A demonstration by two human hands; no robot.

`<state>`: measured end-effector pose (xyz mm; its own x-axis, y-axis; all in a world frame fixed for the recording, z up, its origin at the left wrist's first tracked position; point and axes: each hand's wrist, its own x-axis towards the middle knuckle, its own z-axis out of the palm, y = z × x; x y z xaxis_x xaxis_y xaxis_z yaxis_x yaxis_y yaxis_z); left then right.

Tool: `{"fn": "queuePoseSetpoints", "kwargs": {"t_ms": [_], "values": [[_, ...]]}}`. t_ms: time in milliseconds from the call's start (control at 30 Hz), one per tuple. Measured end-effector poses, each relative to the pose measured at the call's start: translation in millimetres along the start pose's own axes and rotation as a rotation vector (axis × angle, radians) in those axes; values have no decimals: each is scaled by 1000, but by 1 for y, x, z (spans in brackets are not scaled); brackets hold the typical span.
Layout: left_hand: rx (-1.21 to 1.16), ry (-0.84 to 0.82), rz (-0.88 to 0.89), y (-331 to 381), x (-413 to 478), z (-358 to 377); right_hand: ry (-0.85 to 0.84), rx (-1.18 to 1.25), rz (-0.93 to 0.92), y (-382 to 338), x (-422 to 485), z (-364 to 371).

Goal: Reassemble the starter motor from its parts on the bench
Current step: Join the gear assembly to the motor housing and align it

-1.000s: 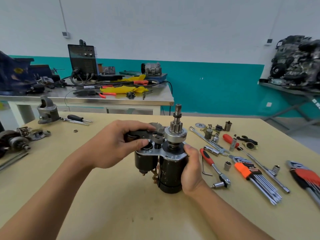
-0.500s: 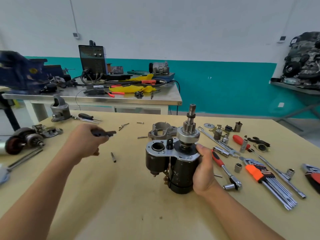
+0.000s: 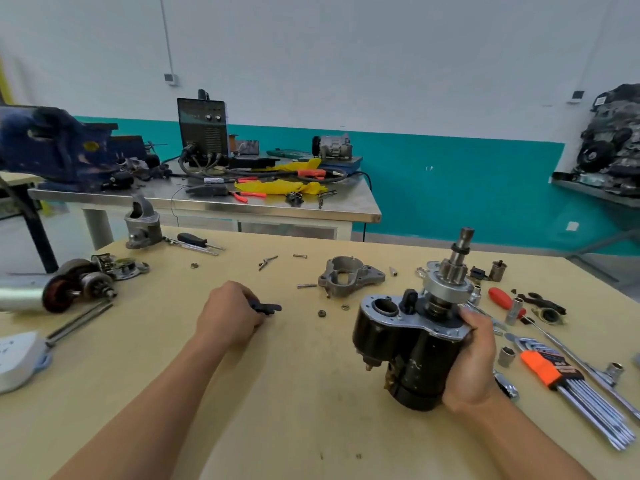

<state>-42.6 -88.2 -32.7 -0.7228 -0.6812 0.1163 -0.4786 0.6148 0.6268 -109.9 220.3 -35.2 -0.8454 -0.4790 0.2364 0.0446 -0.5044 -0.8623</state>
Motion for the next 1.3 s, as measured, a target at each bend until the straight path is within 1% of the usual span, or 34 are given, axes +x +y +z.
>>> {"fn": "queuePoseSetpoints", "kwargs": {"t_ms": [67, 200, 300, 367, 467, 533, 600, 700, 733, 800, 867, 933, 1000, 1100, 1167, 1233, 1300], "values": [[-22, -7, 9, 1, 2, 2, 13, 1, -5, -3, -2, -6], [-45, 38, 55, 11, 3, 14, 13, 14, -35, -9, -11, -13], [-156, 82, 96, 21, 1, 22, 28, 7, -61, -10, -14, -20], [-281, 85, 124, 29, -4, 19, -24, -7, -64, -11, -15, -18], [-472, 37, 215, 46, -19, 1, -98, -45, -41, -12, -14, -14], [-528, -23, 292, 59, -31, -14, -116, -81, -48, -14, -14, -14], [-574, -54, 330, 71, -43, -25, -149, -90, -51, -15, -16, -11], [-713, -51, 278, 84, -53, -27, -51, -46, -70, -15, -17, -11], [-717, -49, 244, 86, -54, -25, -37, -42, -67, -15, -17, -12], [-607, -42, 197, 87, -53, -15, -51, -44, -36, -18, -18, -13], [-410, -16, 177, 83, -47, -5, -58, -45, -1, -22, -18, -16], [-264, 19, 192, 79, -36, 4, 6, -8, 1, -27, -16, -20], [-159, 12, 282, 81, -23, 11, 43, 86, -35, -34, -14, -22], [72, -66, 489, 97, 0, 22, 53, 187, -133, -48, -12, -26], [201, -122, 576, 113, 14, 33, 132, 209, -209, -59, -12, -32], [310, -167, 570, 126, 24, 45, 195, 207, -251, -65, -12, -40], [369, -208, 548, 132, 29, 57, 272, 203, -247, -67, -11, -48]]}}
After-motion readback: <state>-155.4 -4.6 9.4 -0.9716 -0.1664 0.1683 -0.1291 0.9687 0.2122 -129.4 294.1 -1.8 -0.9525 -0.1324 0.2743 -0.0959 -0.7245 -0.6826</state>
